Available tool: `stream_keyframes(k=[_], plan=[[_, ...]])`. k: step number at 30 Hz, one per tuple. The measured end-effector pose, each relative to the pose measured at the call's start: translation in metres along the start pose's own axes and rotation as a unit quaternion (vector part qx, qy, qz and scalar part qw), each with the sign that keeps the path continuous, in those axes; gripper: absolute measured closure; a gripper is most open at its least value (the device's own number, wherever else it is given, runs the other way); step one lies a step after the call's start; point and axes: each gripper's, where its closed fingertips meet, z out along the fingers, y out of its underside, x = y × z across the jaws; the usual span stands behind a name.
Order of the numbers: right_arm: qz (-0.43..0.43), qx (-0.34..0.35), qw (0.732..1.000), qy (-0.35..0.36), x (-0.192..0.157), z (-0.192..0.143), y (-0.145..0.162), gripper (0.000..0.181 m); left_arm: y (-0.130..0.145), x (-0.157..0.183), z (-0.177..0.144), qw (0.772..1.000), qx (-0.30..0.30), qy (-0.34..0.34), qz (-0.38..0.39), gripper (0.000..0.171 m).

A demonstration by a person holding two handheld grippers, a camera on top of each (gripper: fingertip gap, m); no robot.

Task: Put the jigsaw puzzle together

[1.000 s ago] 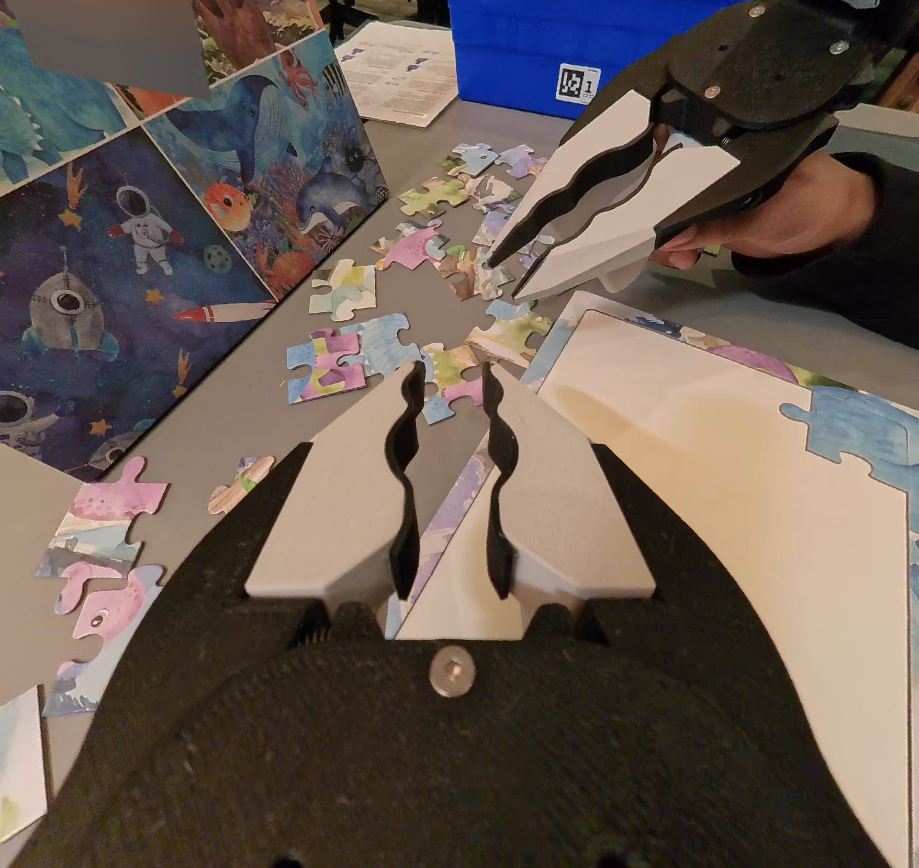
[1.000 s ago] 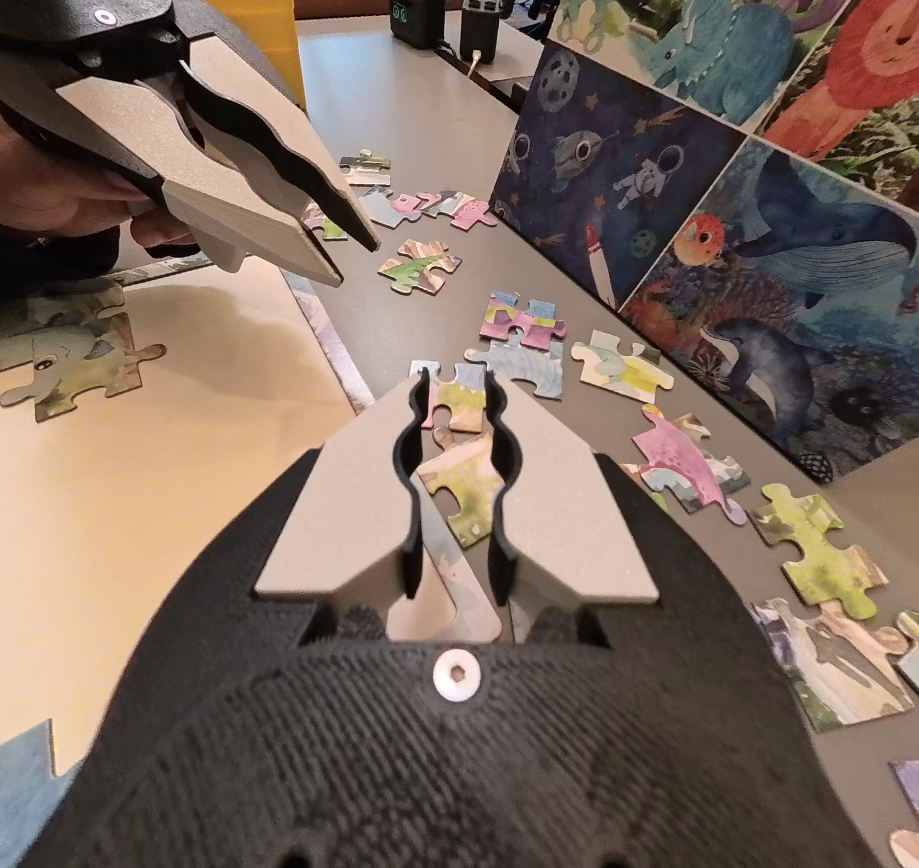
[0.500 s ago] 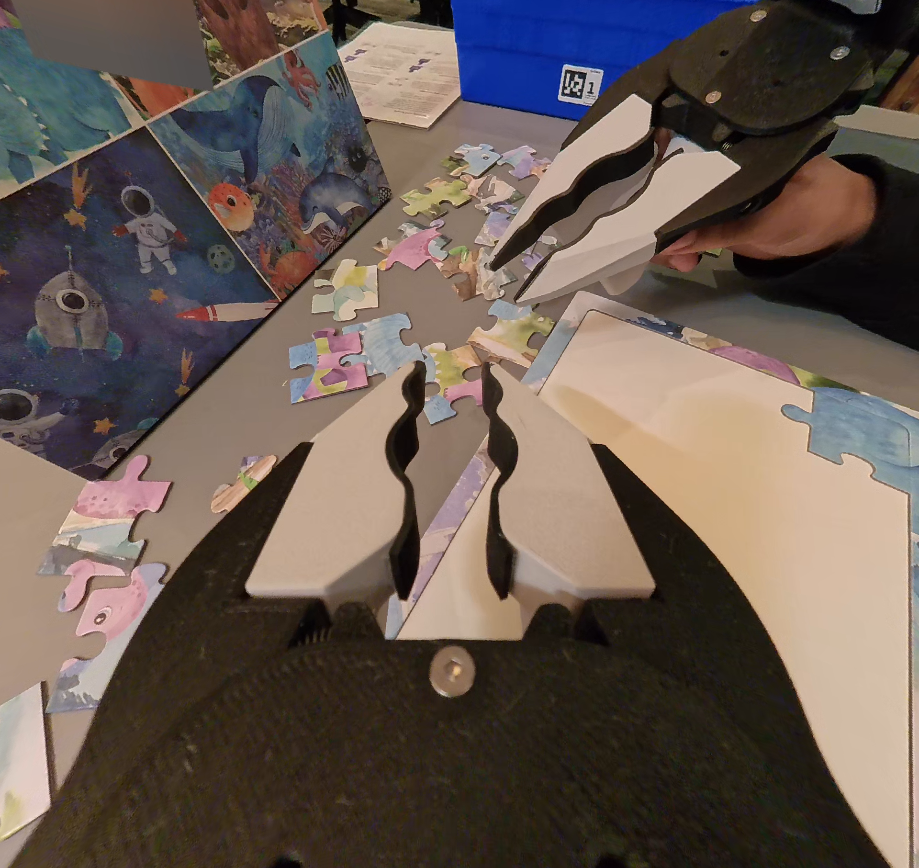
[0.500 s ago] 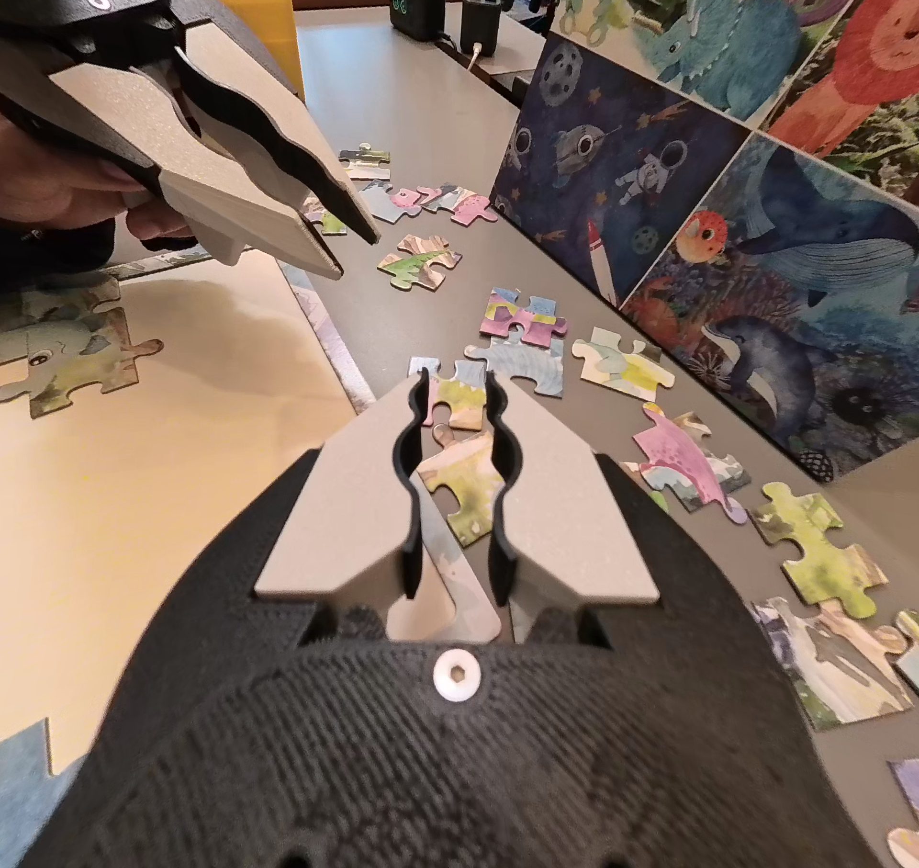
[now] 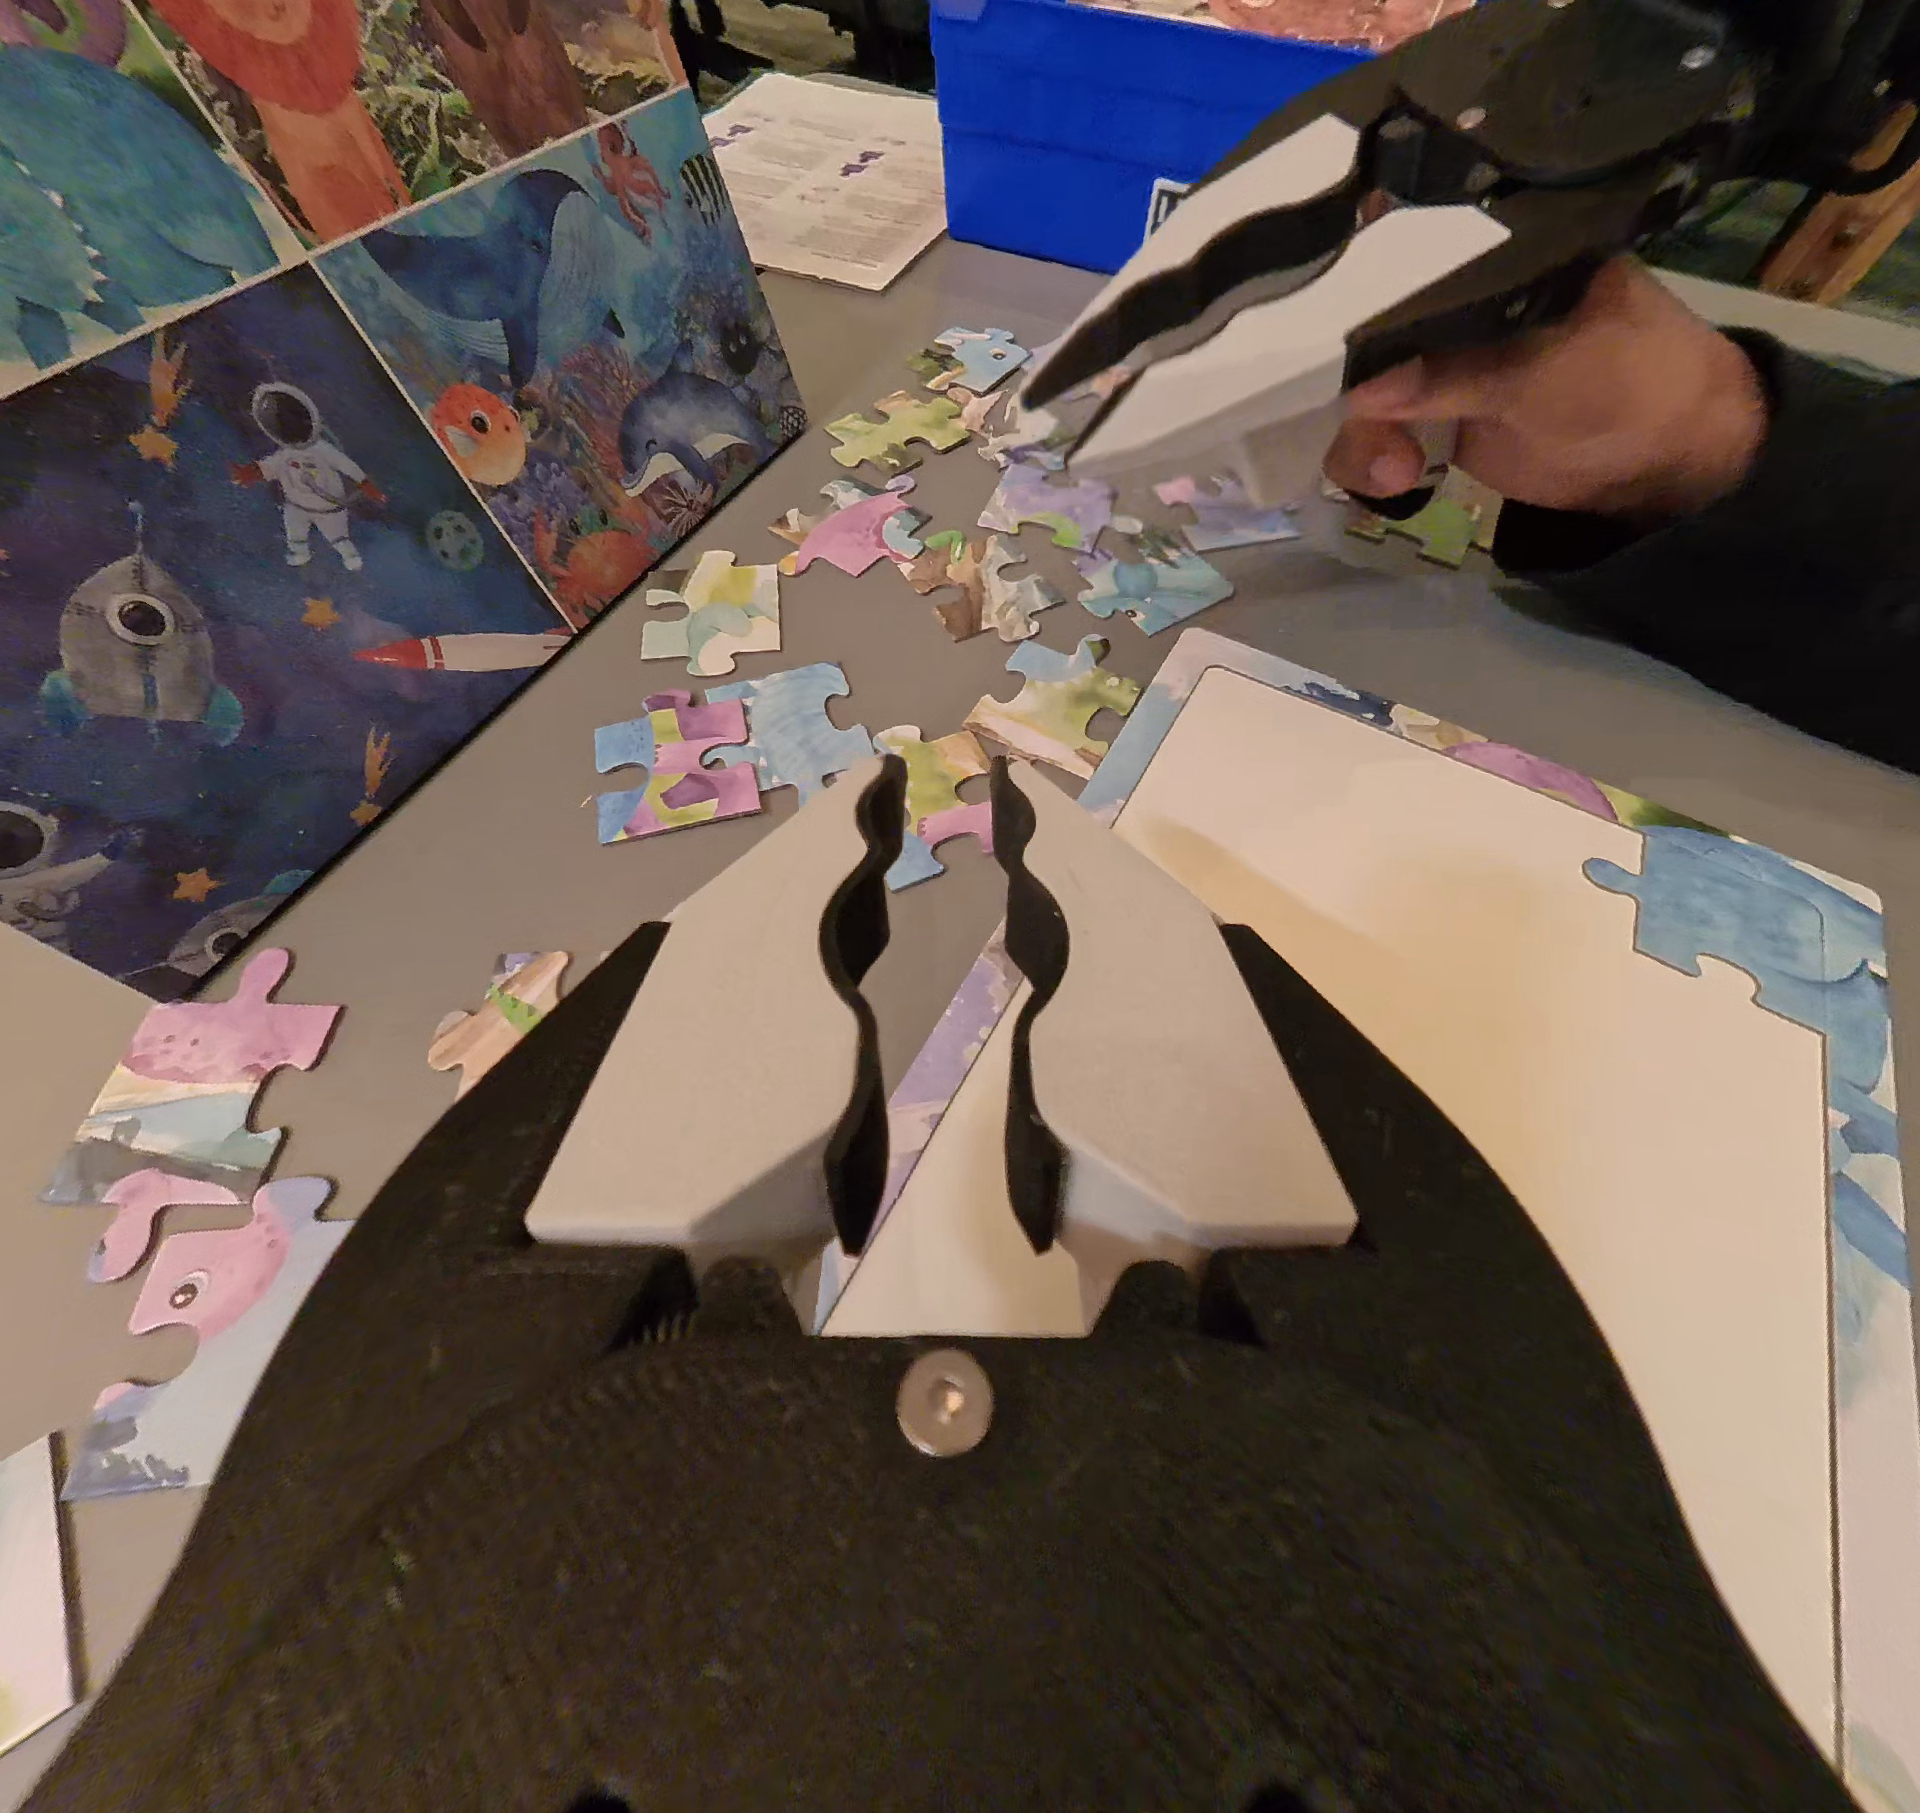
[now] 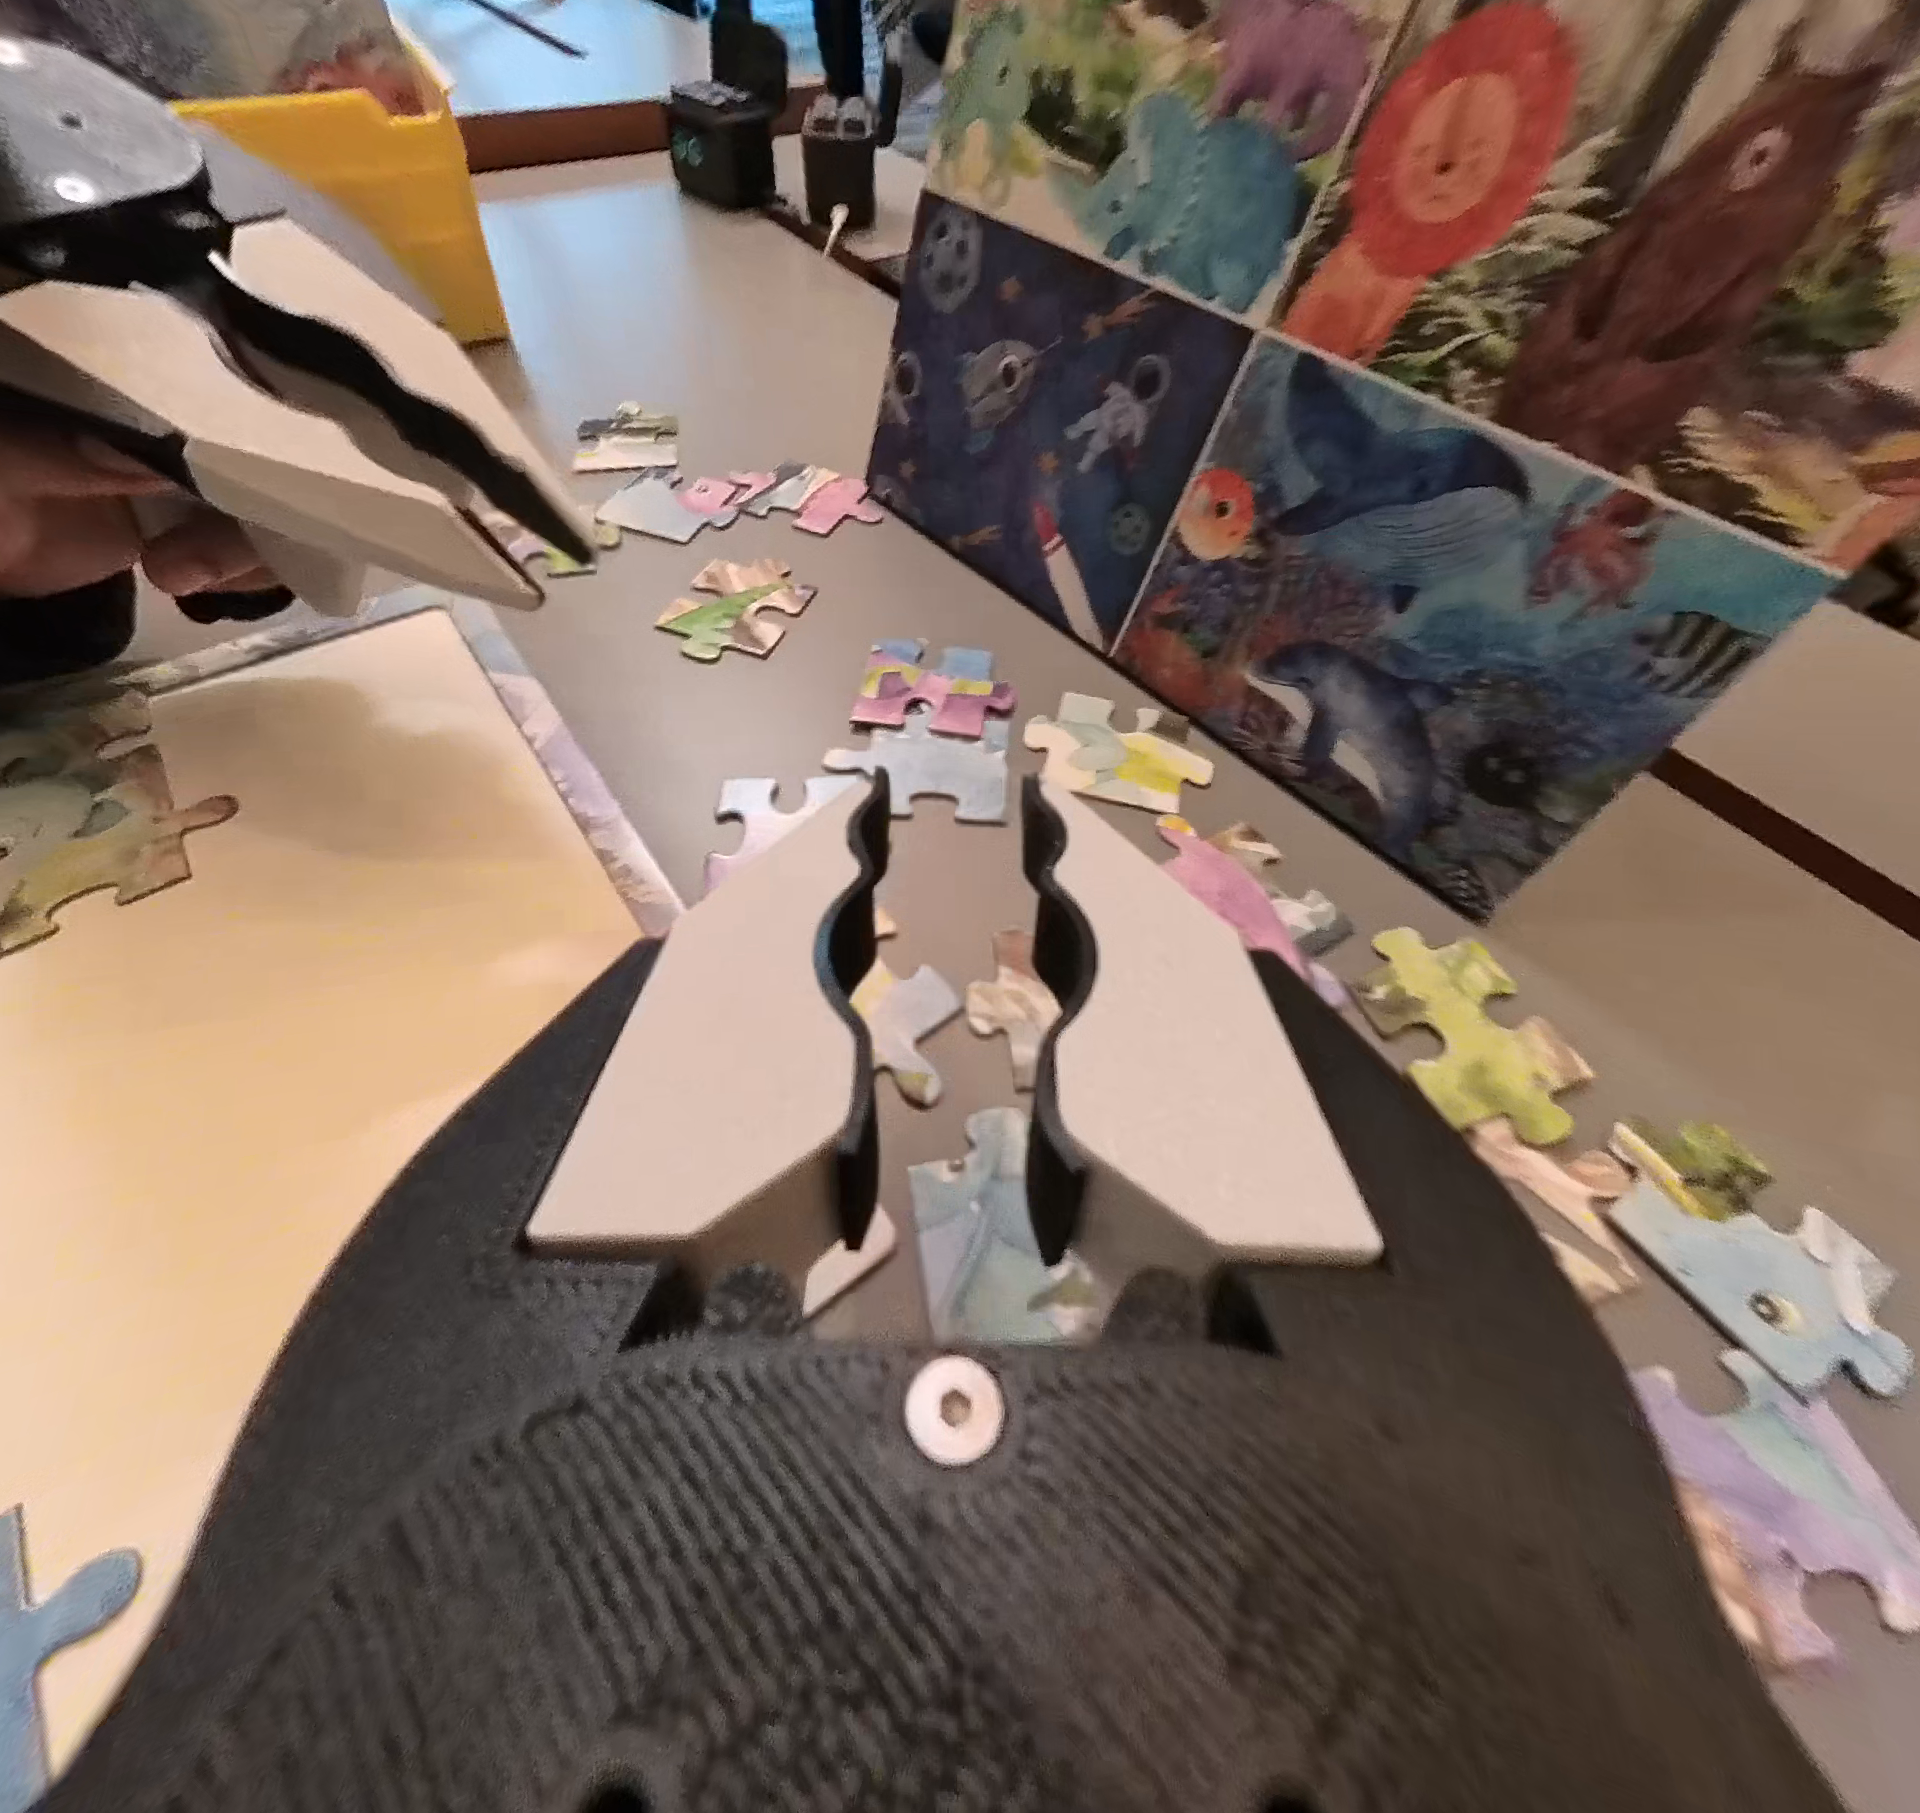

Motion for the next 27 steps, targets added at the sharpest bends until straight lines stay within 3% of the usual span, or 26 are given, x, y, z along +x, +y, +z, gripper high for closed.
stream_keyframes(k=[6, 10, 15, 19, 27], plan=[[-0.021, 0.022, 0.999, -0.011, 0.01, -0.01, 0.0, 0.148, -0.005, -0.001, -0.008, 0.999, 0.014, 0.029, -0.028, 0.162], [-0.01, 0.007, 1.0, -0.007, 0.019, -0.008, 0.011, 0.147, -0.008, -0.017, -0.024, 0.999, 0.026, 0.009, -0.033, 0.162], [0.002, -0.017, 0.999, 0.049, 0.046, -0.015, 0.021, 0.156, 0.003, -0.037, -0.036, 0.998, 0.022, -0.01, -0.049, 0.162], [0.031, 0.003, 0.996, 0.079, 0.067, -0.028, 0.018, 0.158, 0.01, -0.043, -0.038, 0.998, 0.02, -0.006, -0.067, 0.162], [0.067, 0.006, 0.995, 0.074, 0.072, -0.029, 0.022, 0.159, 0.014, -0.04, -0.034, 0.998, 0.011, -0.005, -0.062, 0.161]])
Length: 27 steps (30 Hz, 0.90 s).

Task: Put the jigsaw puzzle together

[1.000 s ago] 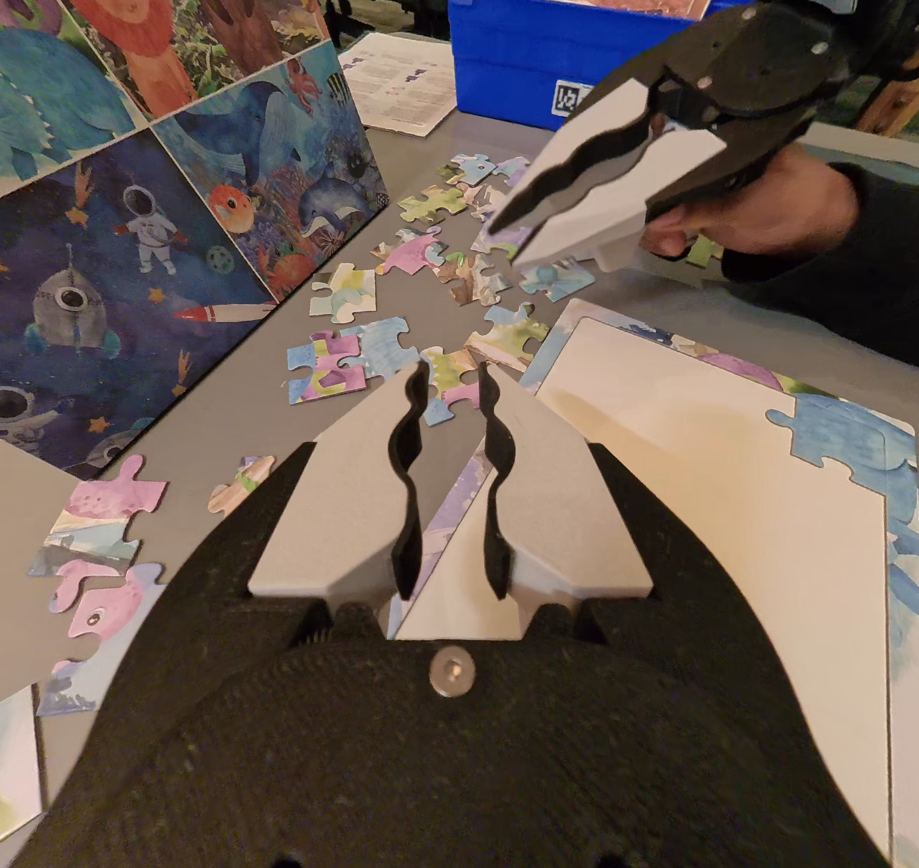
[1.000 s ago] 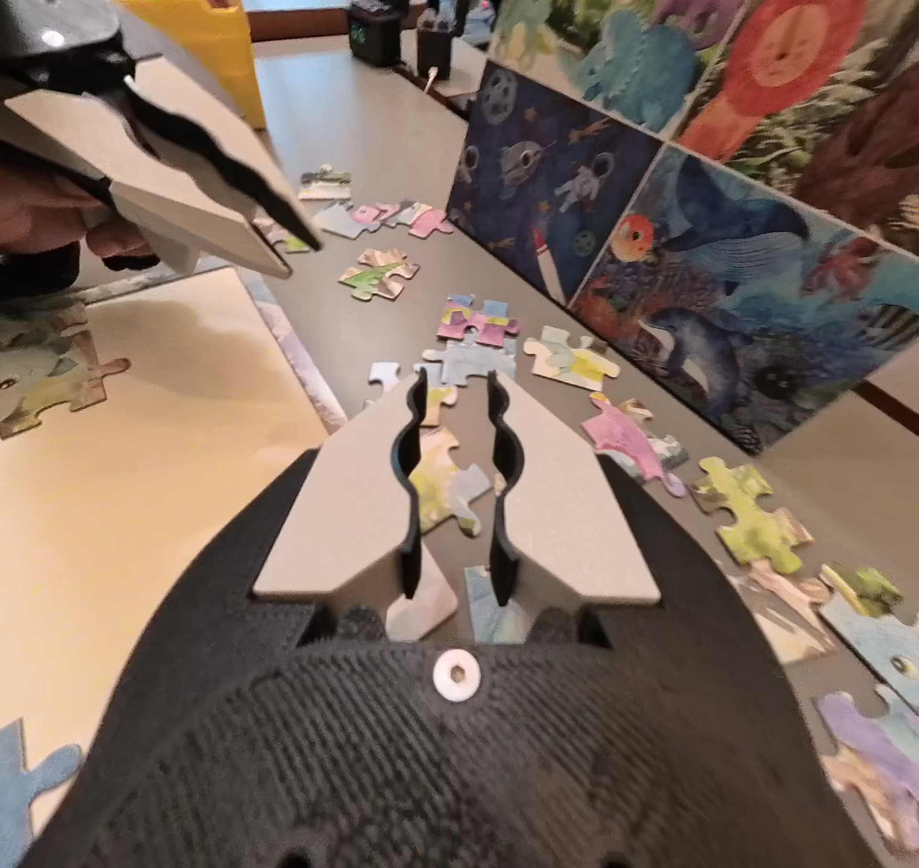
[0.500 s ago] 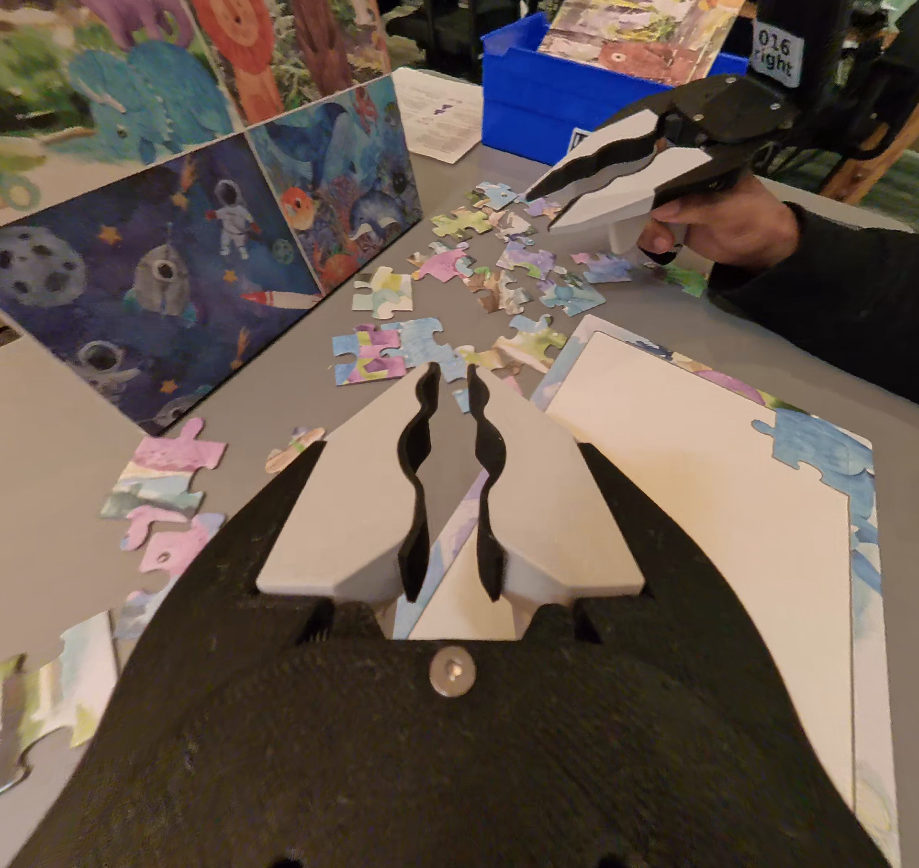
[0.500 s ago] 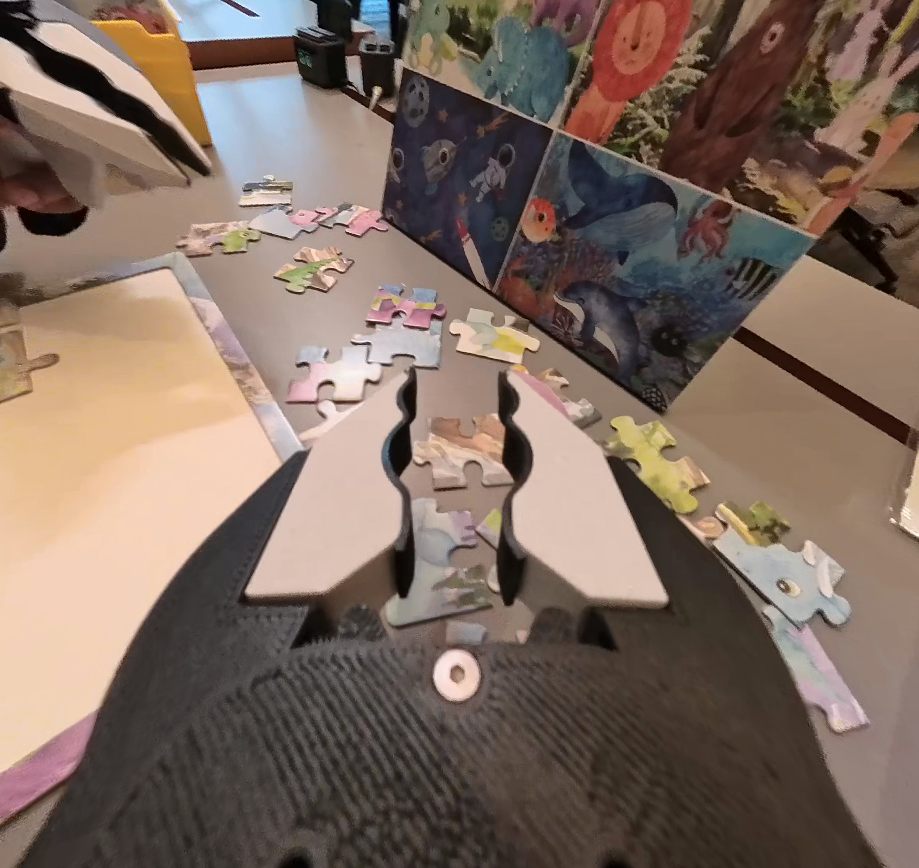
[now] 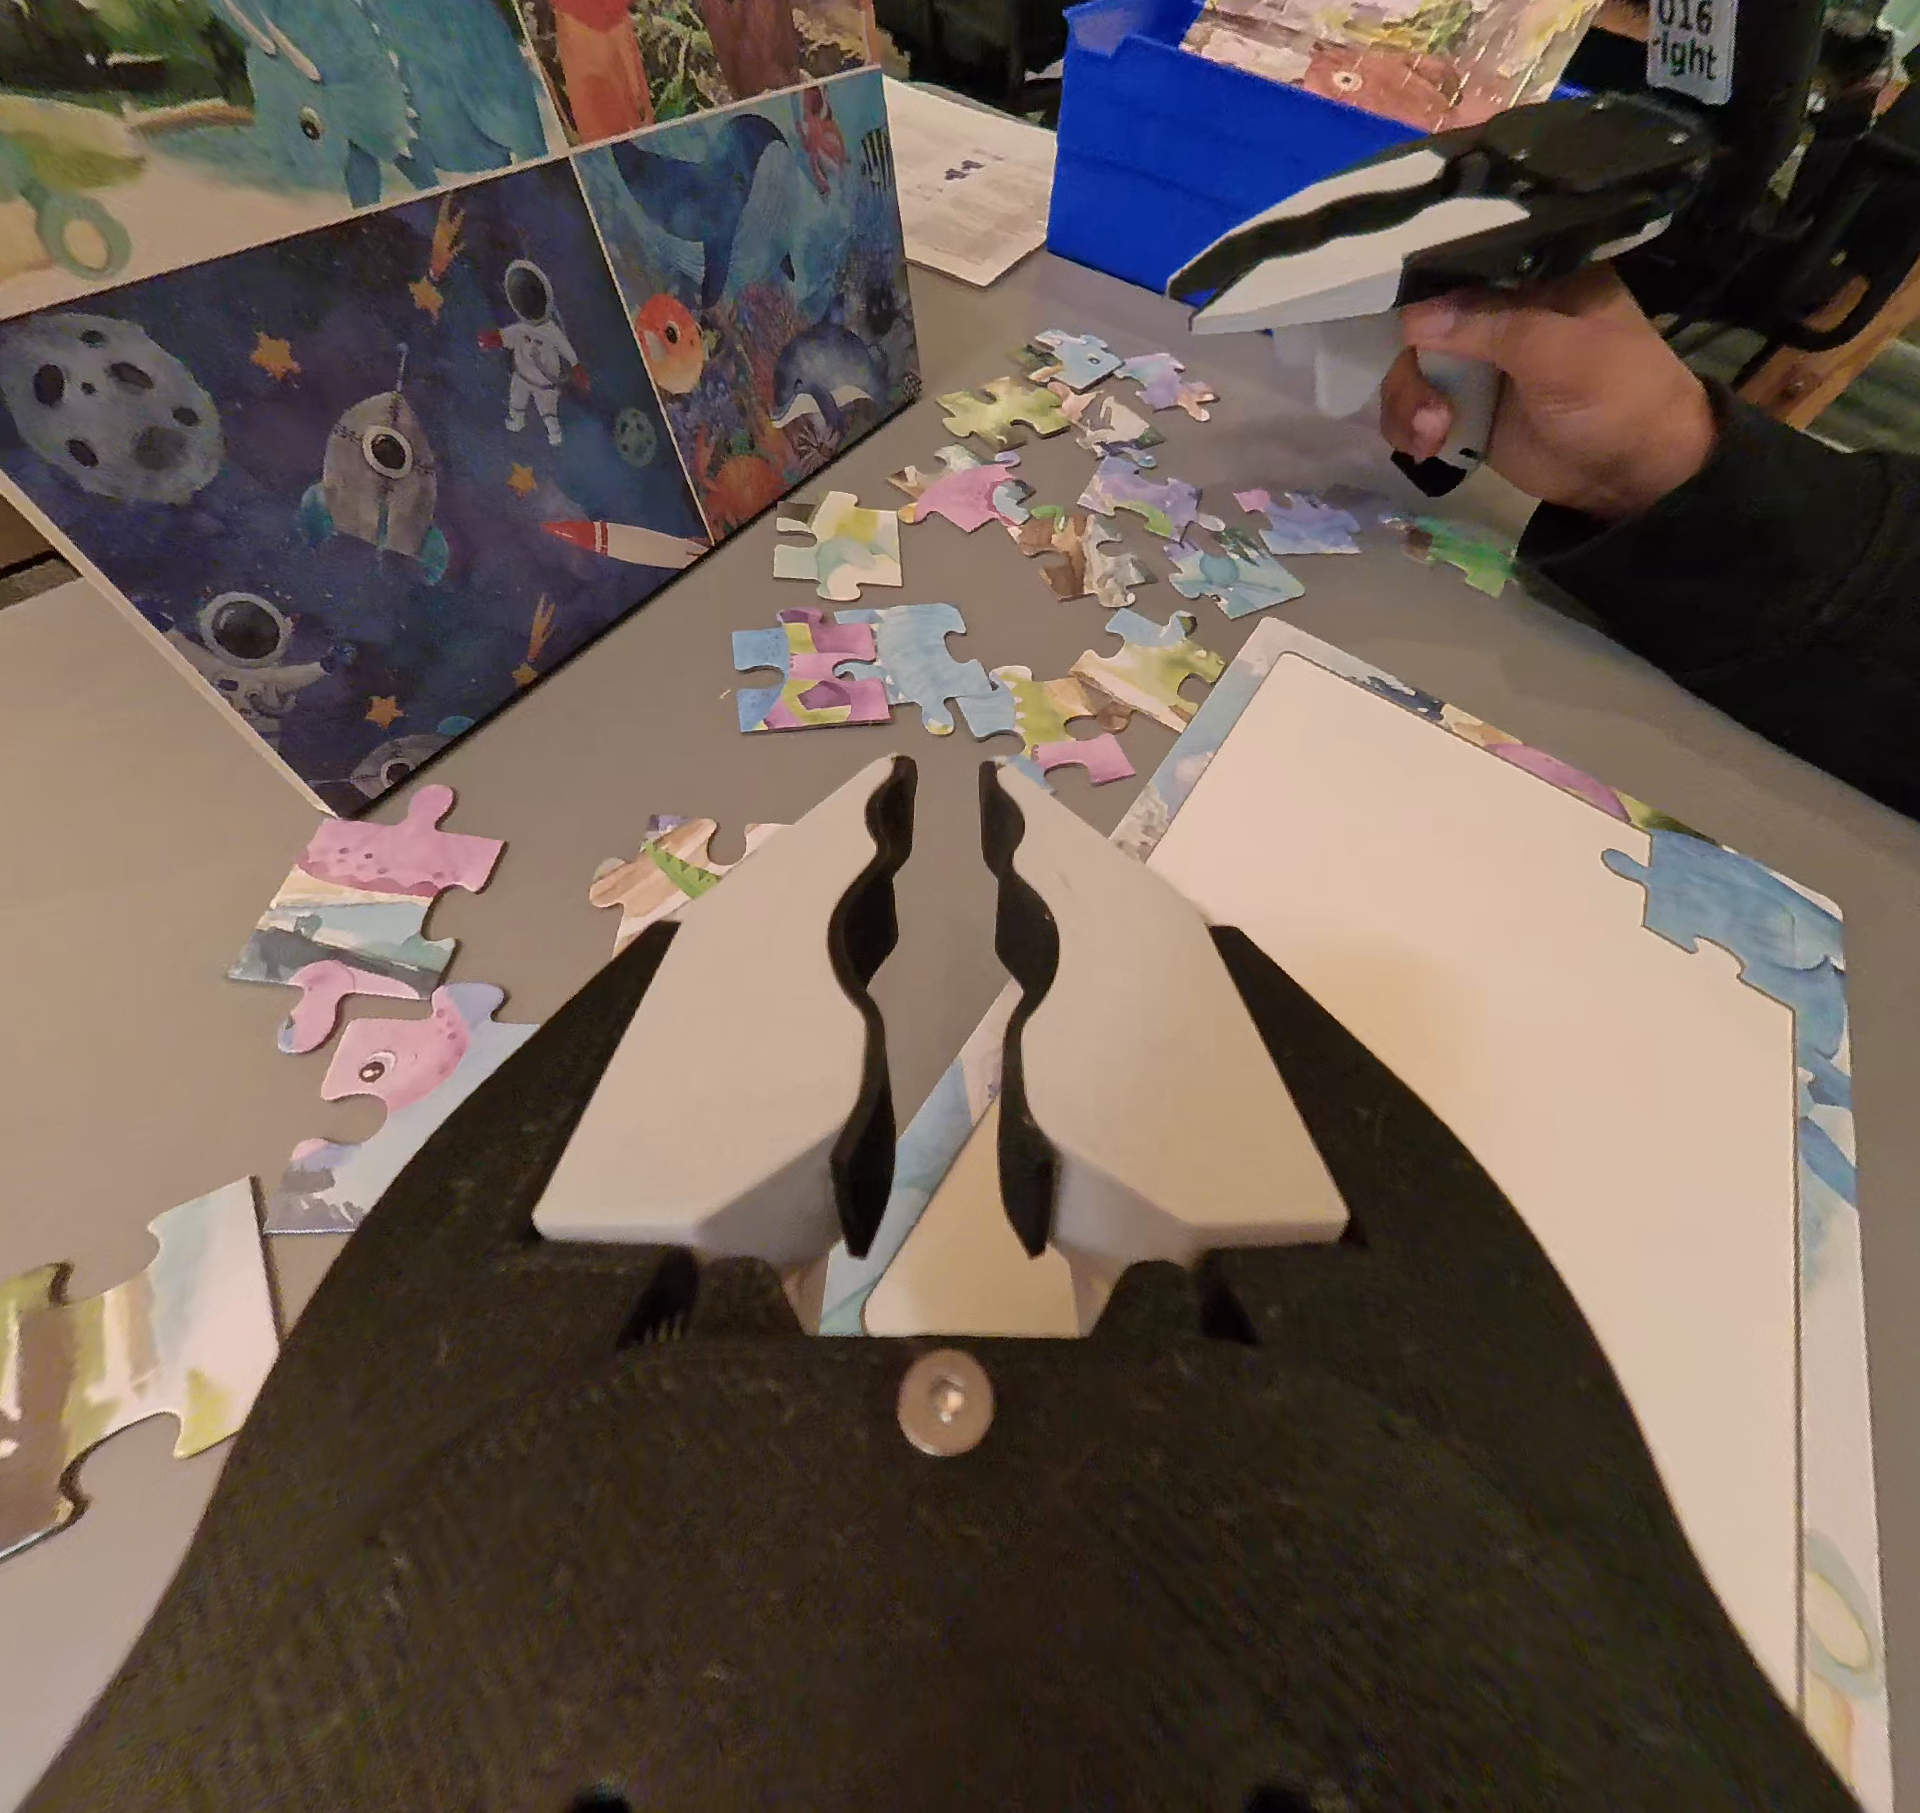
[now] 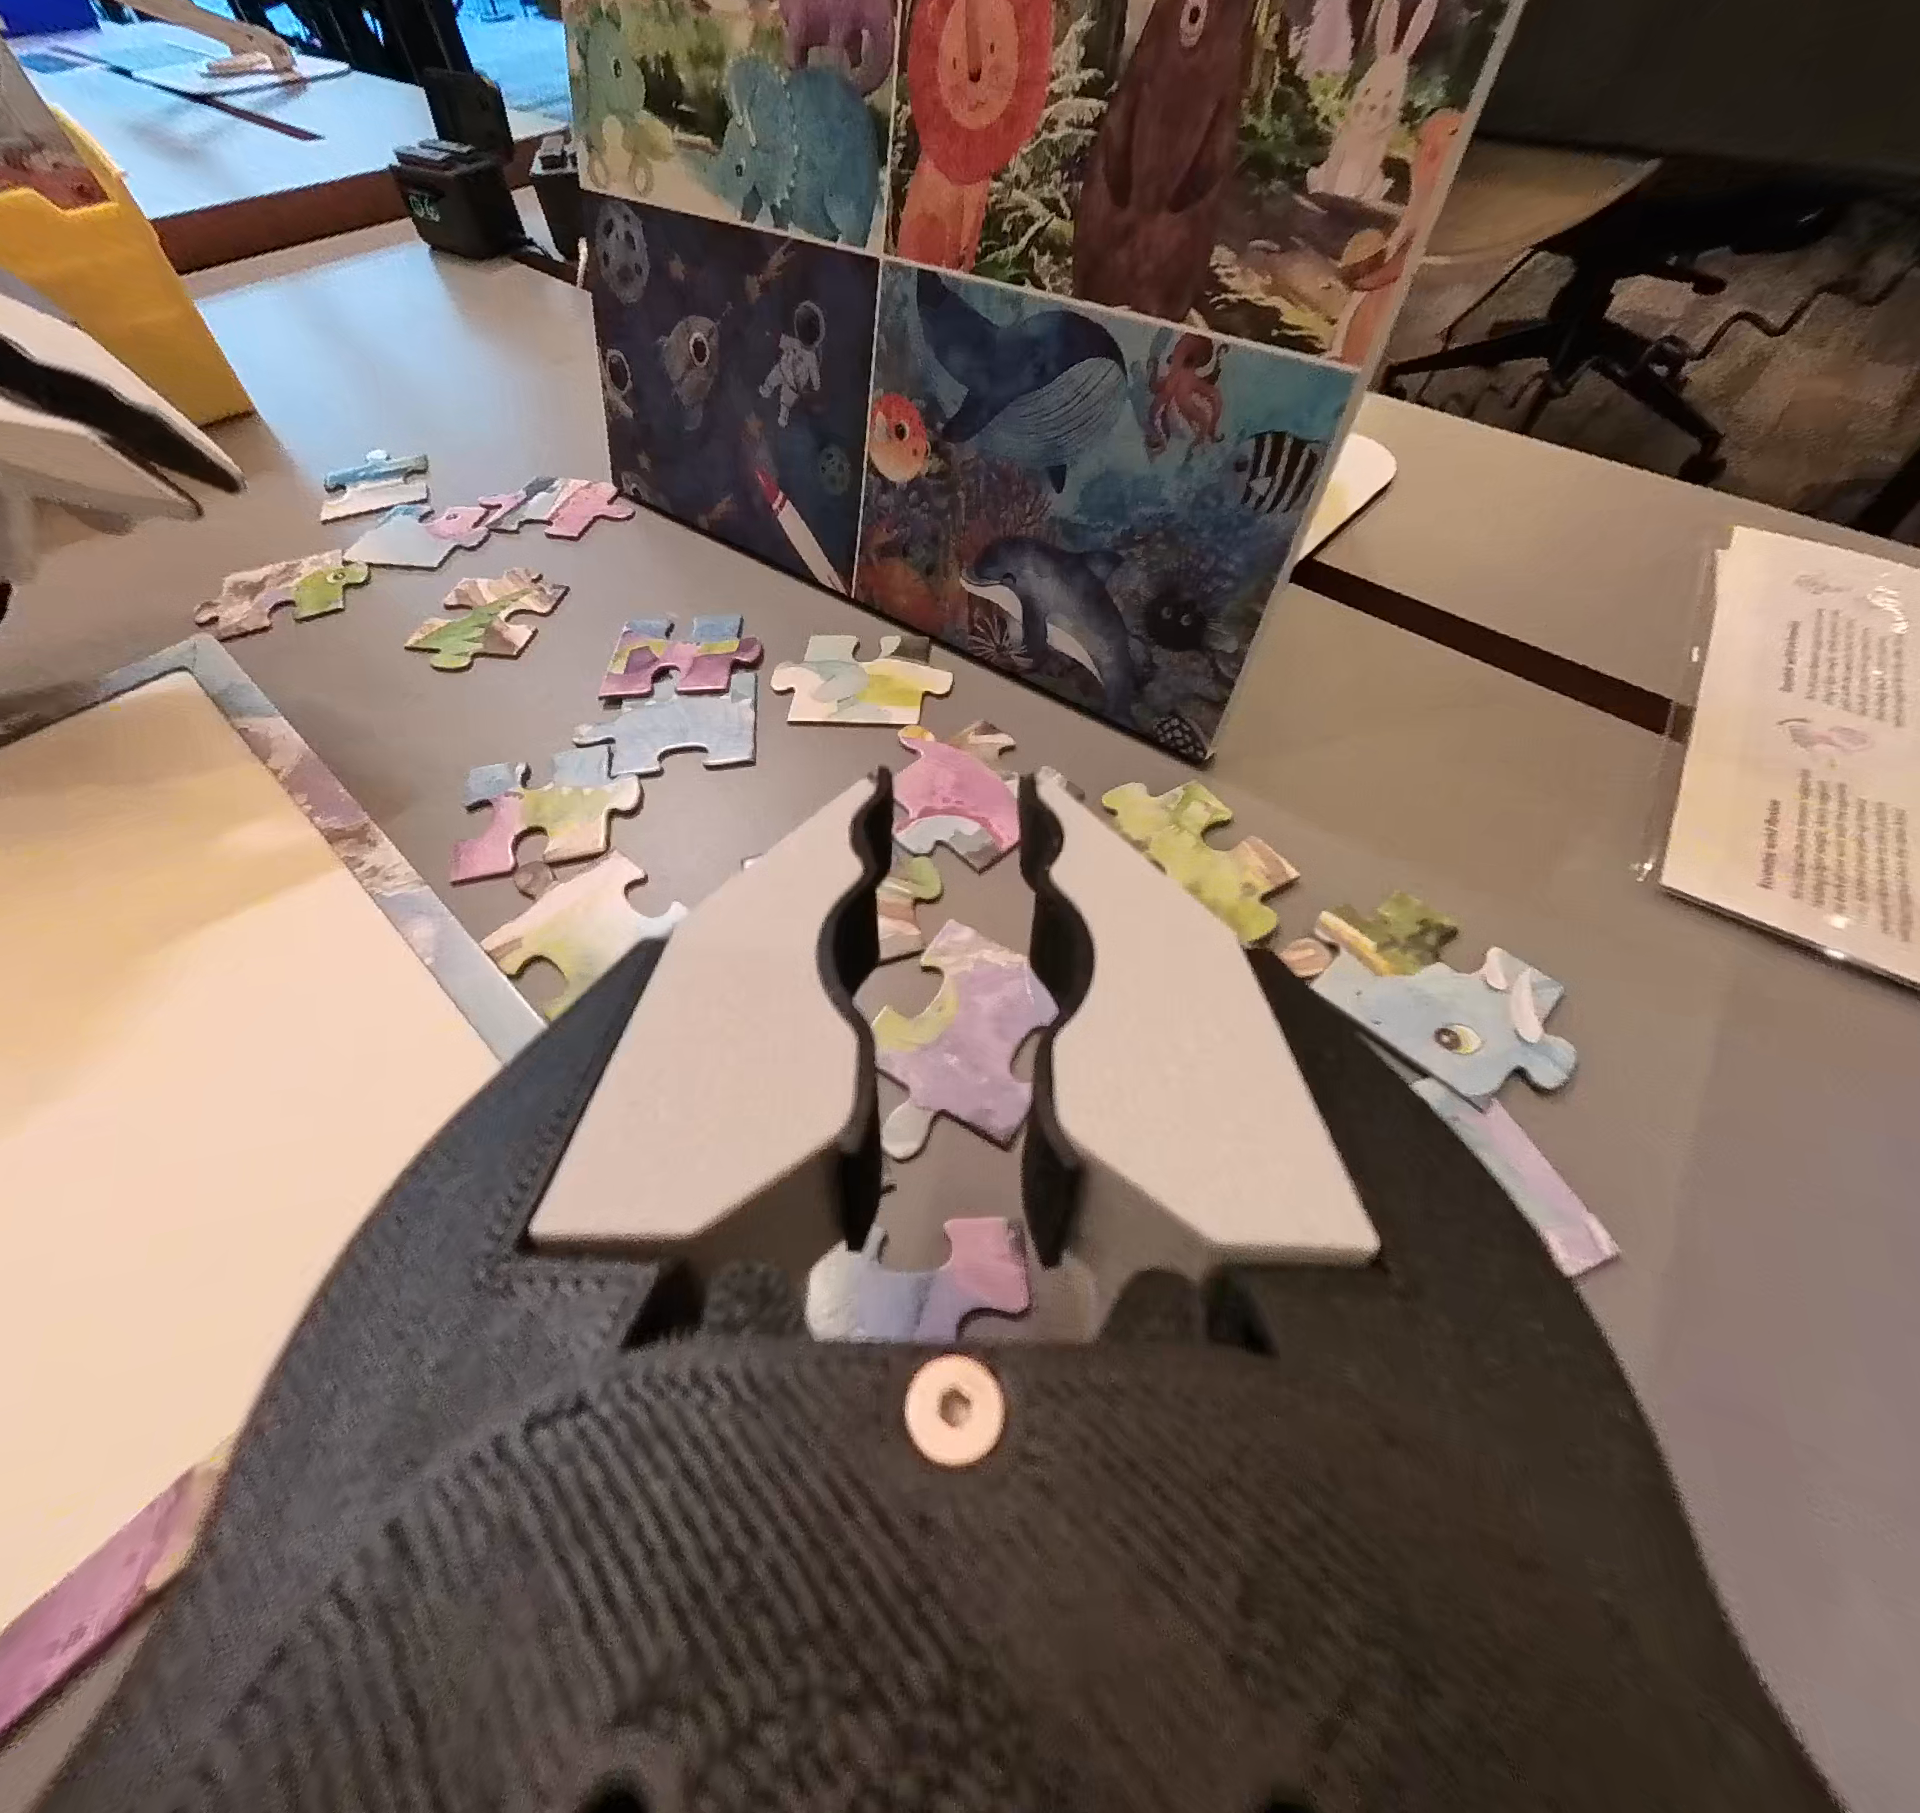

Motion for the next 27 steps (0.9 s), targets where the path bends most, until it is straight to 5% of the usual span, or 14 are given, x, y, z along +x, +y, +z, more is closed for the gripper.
stream_keyframes(k=[27], plan=[[-0.037, -0.036, 0.999, -0.016, -0.021, 0.015, 0.012, 0.156, 0.001, 0.003, 0.003, 1.0, -0.004, 0.0, 0.003, 0.159]])
